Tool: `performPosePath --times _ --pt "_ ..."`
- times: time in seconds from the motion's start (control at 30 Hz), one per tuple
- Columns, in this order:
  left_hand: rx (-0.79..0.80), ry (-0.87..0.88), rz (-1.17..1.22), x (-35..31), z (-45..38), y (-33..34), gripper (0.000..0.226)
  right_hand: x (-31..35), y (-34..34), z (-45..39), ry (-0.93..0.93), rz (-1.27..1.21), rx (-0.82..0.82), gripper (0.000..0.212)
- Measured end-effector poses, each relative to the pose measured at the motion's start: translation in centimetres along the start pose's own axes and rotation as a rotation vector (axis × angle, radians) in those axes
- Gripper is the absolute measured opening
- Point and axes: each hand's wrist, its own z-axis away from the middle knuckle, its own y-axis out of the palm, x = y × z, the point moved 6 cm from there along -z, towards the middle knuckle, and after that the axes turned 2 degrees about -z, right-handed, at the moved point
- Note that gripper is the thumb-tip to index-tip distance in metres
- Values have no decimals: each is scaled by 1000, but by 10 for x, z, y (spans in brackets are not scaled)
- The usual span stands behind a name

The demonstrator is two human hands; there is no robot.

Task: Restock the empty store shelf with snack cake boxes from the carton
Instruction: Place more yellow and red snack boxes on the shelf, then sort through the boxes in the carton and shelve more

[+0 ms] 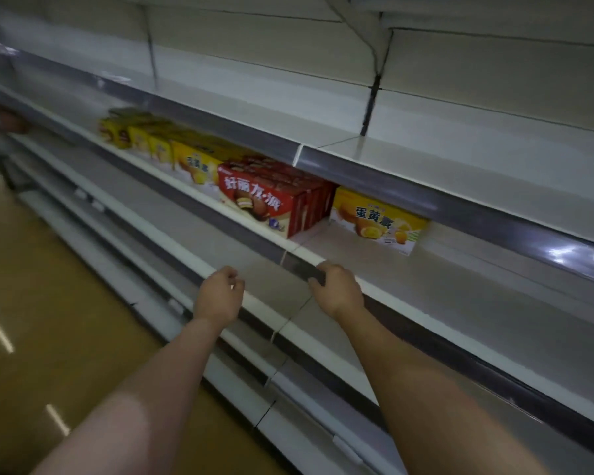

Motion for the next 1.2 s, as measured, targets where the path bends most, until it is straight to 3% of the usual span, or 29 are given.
performPosePath --times 0.37,0.63,0.97,1.1,1.2 --pt "-312 -399 -13 171 142 -135 23 122 132 91 -268 -2 341 45" --pt "-424 -691 -118 279 256 -225 20 232 240 183 -462 89 546 49" --pt "-442 -900 -72 419 366 -309 23 350 350 302 -493 95 853 45" --pt "-429 -953 -49 462 383 -318 23 367 393 322 -504 126 890 41" --pt "-365 -976 -57 490 382 -313 27 375 428 328 -541 278 901 50"
